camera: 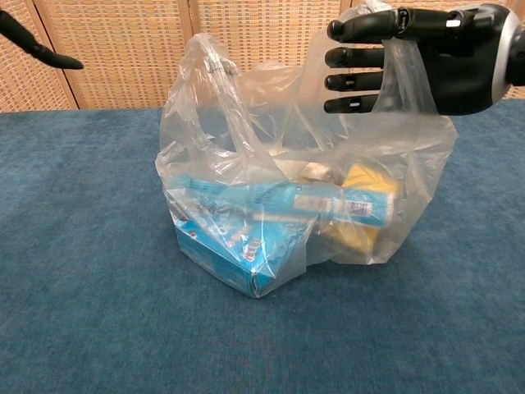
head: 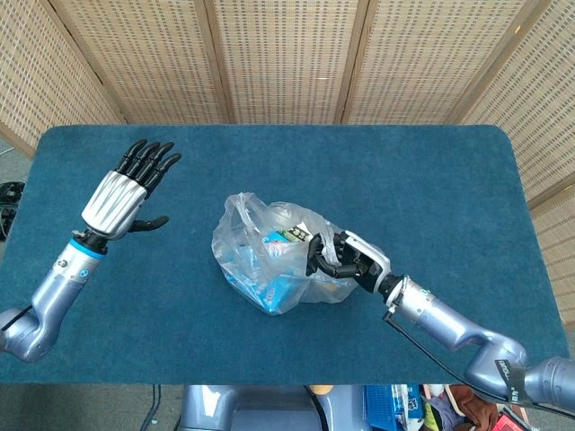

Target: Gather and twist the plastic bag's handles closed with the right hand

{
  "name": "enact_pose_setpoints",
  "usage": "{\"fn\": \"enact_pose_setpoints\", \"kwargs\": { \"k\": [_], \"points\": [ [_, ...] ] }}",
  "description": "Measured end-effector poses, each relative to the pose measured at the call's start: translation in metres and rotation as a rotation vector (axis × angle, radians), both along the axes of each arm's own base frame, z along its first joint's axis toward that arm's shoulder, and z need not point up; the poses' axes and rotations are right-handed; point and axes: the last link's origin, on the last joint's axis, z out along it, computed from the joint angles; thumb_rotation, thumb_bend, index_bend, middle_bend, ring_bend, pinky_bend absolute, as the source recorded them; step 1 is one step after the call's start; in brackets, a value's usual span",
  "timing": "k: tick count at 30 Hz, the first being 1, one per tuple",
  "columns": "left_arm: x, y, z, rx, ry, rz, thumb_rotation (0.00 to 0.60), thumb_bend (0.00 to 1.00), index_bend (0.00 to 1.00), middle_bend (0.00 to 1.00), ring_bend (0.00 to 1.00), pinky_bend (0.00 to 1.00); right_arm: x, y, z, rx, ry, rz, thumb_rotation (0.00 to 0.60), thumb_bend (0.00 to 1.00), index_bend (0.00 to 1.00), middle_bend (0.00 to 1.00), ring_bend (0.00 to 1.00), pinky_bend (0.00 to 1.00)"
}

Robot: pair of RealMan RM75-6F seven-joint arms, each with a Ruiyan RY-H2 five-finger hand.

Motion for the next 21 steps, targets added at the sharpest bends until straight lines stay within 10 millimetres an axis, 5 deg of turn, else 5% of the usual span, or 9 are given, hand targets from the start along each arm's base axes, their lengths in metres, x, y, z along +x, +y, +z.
{"fn": "enact_pose_setpoints", "kwargs": {
  "k": [21],
  "points": [
    [0.089, 0.037, -0.057, -0.174, -0.093, -0.062, 0.600, 0.10, 0.02, 0.00, 0.00, 0.09, 0.010, 0.000, 0.005, -0.004, 0.048, 0.028, 0.600, 0.61, 0.57, 0.64, 0.49, 0.44]
  ]
}}
